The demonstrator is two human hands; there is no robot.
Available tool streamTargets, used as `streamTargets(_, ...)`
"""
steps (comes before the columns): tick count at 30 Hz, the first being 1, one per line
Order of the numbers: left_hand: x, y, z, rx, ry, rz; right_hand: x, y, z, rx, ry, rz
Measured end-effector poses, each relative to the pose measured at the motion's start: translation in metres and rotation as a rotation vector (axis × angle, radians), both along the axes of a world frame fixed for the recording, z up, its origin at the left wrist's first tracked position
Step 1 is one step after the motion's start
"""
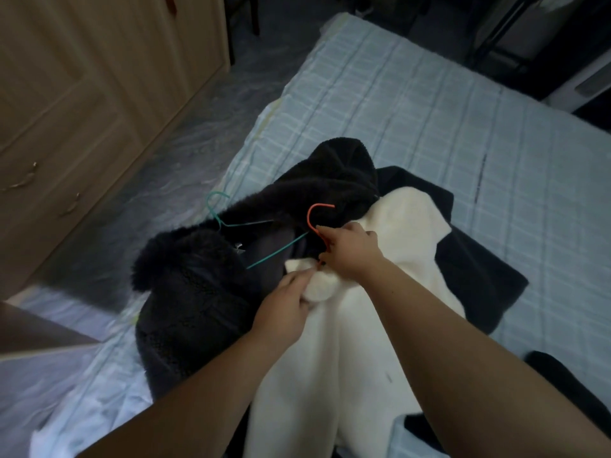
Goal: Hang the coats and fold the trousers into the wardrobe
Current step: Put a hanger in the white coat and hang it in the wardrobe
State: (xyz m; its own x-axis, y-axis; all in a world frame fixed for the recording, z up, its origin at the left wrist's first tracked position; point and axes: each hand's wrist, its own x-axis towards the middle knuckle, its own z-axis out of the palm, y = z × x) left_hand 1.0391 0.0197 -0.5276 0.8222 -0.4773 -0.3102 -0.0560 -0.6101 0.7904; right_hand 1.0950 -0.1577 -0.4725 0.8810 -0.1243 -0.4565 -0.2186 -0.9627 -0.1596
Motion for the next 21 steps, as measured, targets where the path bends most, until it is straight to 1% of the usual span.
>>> streamTargets(1,0.001,0.001,0.0,-0.016,0.001,-0.001,0.003,0.001,0.001,-0.002,0.014,-0.002)
streamTargets(3,0.004,0.004,0.002,-0.073,0.027,0.037,0.006,-0.001,0.005,0.05,-0.03,-0.061)
streamTargets(5,0.008,0.004,0.008,-0.111,0.051,0.101,0.007,-0.005,0.009,0.103,-0.142,-0.101)
streamTargets(7,0.013,0.001,0.017,-0.106,0.049,0.136,0.008,-0.008,0.017,0.159,-0.247,-0.113)
streamTargets(11,0.027,-0.012,0.045,-0.056,-0.029,0.154,0.018,-0.014,0.043,0.258,-0.417,-0.171)
streamTargets(16,0.049,-0.026,0.091,-0.032,-0.102,0.115,0.018,-0.027,0.086,0.377,-0.434,-0.19)
streamTargets(21,0.036,-0.045,0.134,-0.059,-0.201,0.128,0.0,-0.027,0.143,0.424,-0.569,-0.286)
